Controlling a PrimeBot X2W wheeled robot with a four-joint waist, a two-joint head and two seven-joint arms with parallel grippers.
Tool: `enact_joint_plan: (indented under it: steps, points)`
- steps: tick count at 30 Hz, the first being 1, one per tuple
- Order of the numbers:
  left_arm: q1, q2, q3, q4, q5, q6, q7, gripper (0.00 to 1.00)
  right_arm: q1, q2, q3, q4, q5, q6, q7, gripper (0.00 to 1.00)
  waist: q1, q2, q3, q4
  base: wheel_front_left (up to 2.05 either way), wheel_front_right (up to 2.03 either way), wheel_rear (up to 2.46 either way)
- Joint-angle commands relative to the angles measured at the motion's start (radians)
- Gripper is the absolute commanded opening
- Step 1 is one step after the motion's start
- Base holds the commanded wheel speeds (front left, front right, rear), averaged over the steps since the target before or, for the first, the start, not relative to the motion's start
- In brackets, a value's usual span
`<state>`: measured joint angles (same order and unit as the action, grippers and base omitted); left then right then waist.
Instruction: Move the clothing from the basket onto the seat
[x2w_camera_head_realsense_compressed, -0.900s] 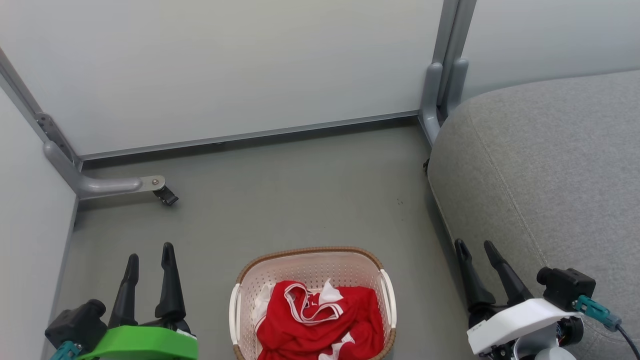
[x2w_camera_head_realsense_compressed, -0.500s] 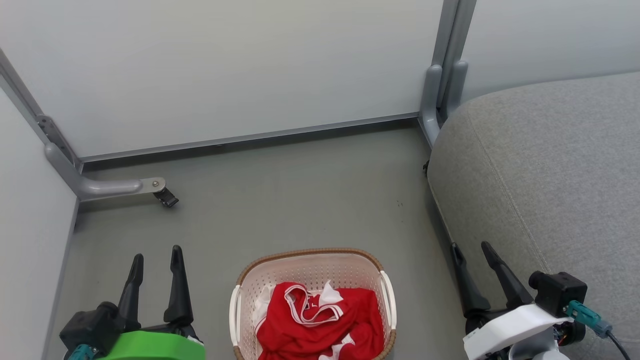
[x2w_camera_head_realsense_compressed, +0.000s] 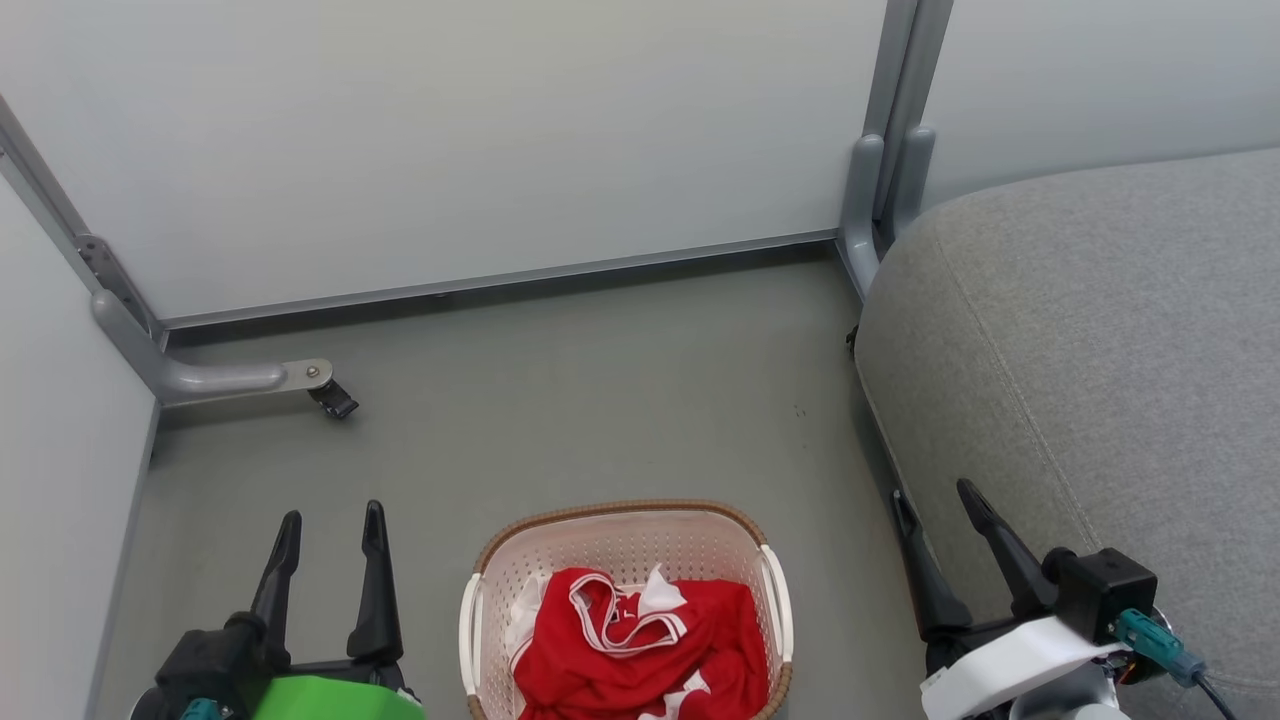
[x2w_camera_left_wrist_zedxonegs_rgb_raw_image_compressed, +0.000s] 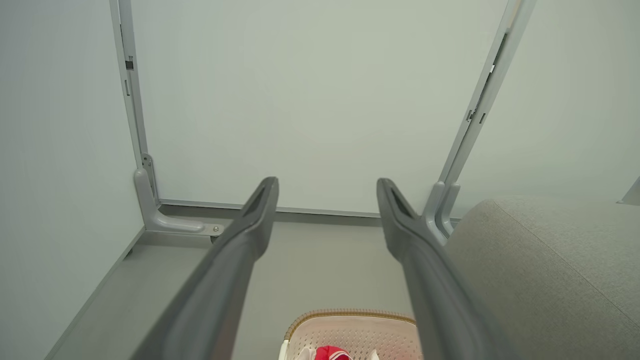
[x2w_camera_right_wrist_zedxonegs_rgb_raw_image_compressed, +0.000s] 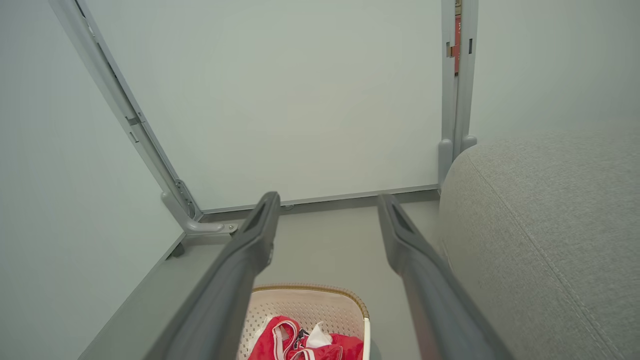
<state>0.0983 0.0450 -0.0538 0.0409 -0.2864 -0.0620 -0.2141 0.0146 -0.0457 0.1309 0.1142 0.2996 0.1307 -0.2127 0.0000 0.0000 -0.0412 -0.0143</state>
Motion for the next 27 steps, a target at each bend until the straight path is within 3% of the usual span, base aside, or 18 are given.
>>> enact_joint_plan:
  steps: [1, 27]
  points:
    - [0.013, 0.008, -0.001, -0.002, 0.026, -0.003, -0.009, 1.0, 0.012, -0.006, -0.002, -0.008, -0.023, 0.0, -0.011, 1.0, 0.0, 0.0, 0.0, 0.0, 0.0, 0.0, 0.0]
    - [0.036, 0.008, -0.021, 0.025, 0.169, -0.026, -0.052, 1.0, 0.036, -0.007, 0.0, -0.014, -0.16, 0.0, -0.054, 1.0, 0.0, 0.0, -0.007, 0.012, 0.0, 0.0, 0.0]
